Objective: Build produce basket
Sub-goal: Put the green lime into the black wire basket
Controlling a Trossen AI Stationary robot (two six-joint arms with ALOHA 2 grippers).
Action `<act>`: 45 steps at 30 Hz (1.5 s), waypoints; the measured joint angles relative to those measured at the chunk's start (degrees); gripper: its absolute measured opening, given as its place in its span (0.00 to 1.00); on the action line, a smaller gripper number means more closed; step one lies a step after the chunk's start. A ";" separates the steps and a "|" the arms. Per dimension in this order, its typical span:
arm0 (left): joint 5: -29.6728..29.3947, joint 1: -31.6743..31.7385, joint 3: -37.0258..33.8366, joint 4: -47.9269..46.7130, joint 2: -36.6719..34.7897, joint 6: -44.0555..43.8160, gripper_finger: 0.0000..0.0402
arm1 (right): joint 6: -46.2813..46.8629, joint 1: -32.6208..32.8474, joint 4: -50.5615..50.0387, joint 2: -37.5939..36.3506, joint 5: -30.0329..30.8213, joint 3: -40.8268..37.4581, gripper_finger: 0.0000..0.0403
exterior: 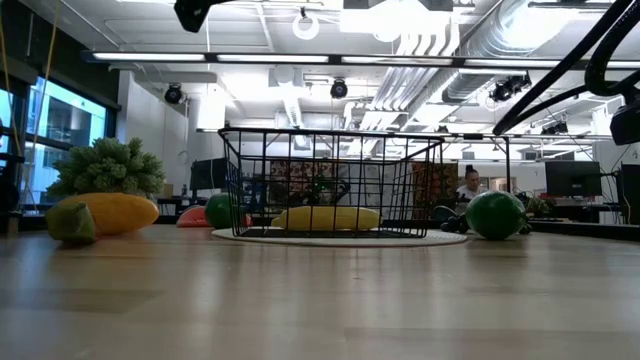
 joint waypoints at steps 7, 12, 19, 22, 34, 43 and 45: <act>-0.02 0.01 0.01 -0.19 -0.04 0.01 0.46 | -0.01 0.00 -1.82 0.68 -0.22 0.00 0.63; -0.09 0.01 0.00 -0.22 -0.04 0.05 0.46 | -0.13 0.00 -1.44 1.06 -0.20 0.00 0.55; -0.30 0.02 0.00 -0.24 -0.04 1.53 0.46 | -0.21 0.00 -1.47 1.05 -0.04 0.00 0.48; -0.44 0.02 0.00 -0.24 -0.04 1.53 0.46 | -1.83 0.00 -1.47 1.01 0.03 0.01 0.47; -0.24 0.04 0.02 3.20 -0.04 -1.02 0.46 | -31.04 -3.28 -4.97 -19.34 21.35 1.98 0.47; 1.27 0.02 0.01 3.63 -0.04 -10.62 0.46 | -75.50 -20.96 11.15 -28.67 17.89 1.97 0.47; 1.27 0.00 0.02 3.63 -0.04 -12.29 0.46 | -84.27 -25.04 14.30 -27.29 13.98 1.97 0.47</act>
